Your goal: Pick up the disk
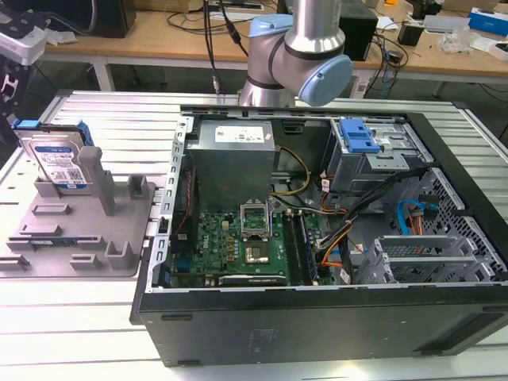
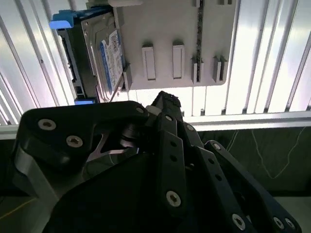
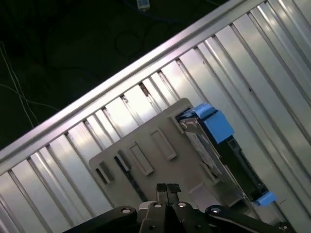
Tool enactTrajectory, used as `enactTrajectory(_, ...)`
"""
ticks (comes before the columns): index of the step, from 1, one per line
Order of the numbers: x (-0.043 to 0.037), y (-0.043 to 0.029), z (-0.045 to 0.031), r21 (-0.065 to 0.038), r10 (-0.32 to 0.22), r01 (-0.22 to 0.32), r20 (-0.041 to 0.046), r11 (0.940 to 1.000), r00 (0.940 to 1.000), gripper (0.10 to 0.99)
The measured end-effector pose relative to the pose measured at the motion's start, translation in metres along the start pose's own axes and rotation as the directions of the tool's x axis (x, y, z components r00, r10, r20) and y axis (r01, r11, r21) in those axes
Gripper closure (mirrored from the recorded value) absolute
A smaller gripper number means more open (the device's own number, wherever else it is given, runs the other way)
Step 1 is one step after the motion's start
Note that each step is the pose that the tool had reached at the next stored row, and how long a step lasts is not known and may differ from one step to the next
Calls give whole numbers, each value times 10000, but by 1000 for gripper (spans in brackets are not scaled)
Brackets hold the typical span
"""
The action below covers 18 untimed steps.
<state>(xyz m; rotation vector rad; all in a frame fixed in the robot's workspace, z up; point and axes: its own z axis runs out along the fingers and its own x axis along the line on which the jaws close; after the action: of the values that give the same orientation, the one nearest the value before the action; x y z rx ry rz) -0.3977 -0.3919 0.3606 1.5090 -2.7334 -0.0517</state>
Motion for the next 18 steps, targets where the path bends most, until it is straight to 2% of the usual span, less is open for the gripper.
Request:
enactTrajectory(4, 0, 0, 1, -1, -908, 908, -35, 9959, 9959, 980)
enactTrajectory(6, 0, 0, 2, -3, -1422, 1422, -54, 9898, 9898, 980)
enactTrajectory(7, 0, 0, 2, -6, -1910, 1910, -73, 9816, 9816, 973)
enactTrajectory(10, 0, 0, 4, -12, -2685, 2685, -102, 9633, 9632, 788)
enactTrajectory(11, 0, 0, 4, -17, -3085, 3085, -118, 9512, 9511, 729)
enactTrajectory(12, 0, 0, 5, -19, -3250, 3250, -124, 9457, 9456, 671)
enactTrajectory(13, 0, 0, 6, -21, -3446, 3446, -131, 9388, 9387, 671)
enactTrajectory(14, 0, 0, 7, -26, -3756, 3756, -143, 9268, 9267, 604)
enactTrajectory(16, 0, 0, 8, -31, -4121, 4121, -157, 9111, 9110, 604)
enactTrajectory(17, 0, 0, 10, -36, -4387, 4387, -168, 8986, 8985, 604)
enactTrajectory(18, 0, 0, 11, -40, -4692, 4693, -179, 8831, 8829, 604)
